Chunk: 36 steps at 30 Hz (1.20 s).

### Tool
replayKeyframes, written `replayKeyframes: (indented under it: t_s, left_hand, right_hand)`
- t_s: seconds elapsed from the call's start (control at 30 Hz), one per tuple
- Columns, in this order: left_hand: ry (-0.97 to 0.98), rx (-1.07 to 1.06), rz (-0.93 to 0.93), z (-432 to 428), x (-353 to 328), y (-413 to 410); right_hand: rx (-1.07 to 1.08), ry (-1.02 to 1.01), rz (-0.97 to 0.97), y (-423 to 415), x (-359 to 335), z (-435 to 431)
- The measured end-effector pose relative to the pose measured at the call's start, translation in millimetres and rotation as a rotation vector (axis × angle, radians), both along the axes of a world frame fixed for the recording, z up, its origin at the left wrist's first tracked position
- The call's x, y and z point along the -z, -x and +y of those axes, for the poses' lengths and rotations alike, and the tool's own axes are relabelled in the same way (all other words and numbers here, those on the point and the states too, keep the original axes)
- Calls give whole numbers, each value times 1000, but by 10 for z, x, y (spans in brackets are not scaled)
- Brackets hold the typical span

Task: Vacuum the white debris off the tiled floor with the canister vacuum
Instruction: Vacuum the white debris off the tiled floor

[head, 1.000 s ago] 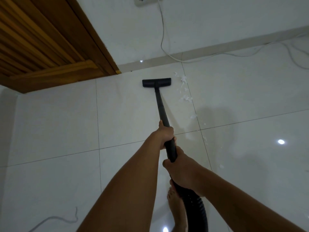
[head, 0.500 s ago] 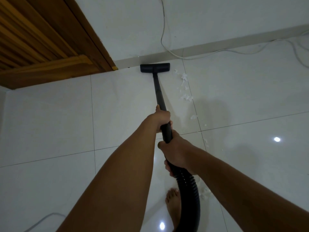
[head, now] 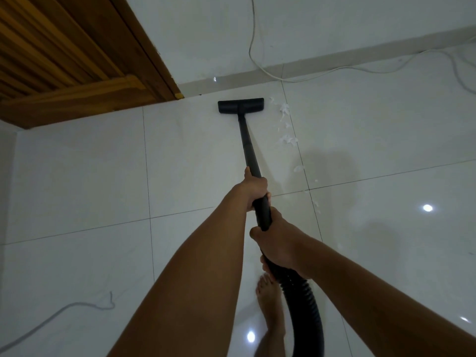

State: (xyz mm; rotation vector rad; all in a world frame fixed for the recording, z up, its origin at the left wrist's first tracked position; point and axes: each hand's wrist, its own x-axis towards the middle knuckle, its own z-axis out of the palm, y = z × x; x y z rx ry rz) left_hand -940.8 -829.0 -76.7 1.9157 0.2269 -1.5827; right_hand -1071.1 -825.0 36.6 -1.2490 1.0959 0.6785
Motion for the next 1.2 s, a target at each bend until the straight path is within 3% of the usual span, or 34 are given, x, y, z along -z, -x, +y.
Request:
replayKeyframes:
  t_s: [0.97,1.2]
  left_hand:
    - [-55,-56,9,1746,-157,2912]
    - [-57,-1,-10,2240,-133,3279]
  right_hand:
    - [-105,-6,11,2888,-196,1658]
    - [18,-54,55,3248,-135,2259]
